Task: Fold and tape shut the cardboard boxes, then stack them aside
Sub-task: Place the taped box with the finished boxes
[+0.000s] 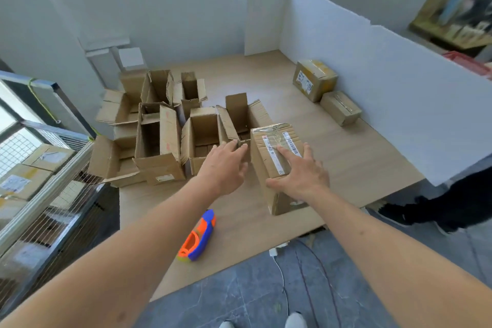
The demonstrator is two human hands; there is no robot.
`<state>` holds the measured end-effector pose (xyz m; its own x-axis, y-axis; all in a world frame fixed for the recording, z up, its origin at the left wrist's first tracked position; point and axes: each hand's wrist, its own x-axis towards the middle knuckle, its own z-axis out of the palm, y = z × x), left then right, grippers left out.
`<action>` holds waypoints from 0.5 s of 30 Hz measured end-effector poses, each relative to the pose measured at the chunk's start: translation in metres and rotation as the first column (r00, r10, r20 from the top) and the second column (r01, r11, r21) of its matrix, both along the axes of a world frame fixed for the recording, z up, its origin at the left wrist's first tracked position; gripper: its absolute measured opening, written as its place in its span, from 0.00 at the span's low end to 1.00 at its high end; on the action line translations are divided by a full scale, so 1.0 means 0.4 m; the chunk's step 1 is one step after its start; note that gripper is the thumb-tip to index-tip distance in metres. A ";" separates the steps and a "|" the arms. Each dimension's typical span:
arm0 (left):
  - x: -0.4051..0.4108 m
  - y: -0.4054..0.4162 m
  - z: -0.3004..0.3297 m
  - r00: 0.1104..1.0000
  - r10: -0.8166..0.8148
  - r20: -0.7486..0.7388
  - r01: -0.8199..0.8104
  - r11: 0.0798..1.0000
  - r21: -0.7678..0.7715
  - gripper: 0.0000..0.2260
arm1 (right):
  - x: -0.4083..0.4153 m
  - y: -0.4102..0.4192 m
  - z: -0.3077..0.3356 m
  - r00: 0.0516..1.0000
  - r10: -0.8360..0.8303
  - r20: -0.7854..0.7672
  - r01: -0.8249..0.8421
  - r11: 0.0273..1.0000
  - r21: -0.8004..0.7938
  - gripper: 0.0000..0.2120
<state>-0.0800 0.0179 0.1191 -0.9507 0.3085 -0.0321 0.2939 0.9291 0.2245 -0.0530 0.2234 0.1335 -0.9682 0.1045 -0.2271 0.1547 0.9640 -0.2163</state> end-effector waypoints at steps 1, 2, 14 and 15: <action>-0.004 0.009 0.021 1.000 -0.013 -0.016 0.013 1.000 -0.006 0.25 | 0.000 0.009 0.022 1.000 -0.011 -0.014 0.011 1.000 0.002 0.48; -0.008 0.021 0.043 0.999 -0.023 -0.025 0.023 1.000 -0.013 0.25 | 0.000 0.019 0.043 0.999 -0.022 -0.027 0.022 1.000 0.001 0.48; -0.088 0.305 0.260 0.991 -0.070 -0.112 0.062 0.996 -0.068 0.26 | -0.063 0.320 0.222 0.982 -0.095 -0.162 0.093 0.995 -0.021 0.49; -0.098 0.341 0.262 0.991 -0.068 -0.112 0.060 0.996 -0.073 0.26 | -0.070 0.360 0.228 0.980 -0.098 -0.173 0.095 0.995 -0.021 0.49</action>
<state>-0.1192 0.1543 0.2240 -0.9277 0.3696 0.0526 0.3733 0.9197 0.1218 -0.0810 0.3674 0.2247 -0.9785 0.1975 -0.0587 0.2060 0.9435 -0.2597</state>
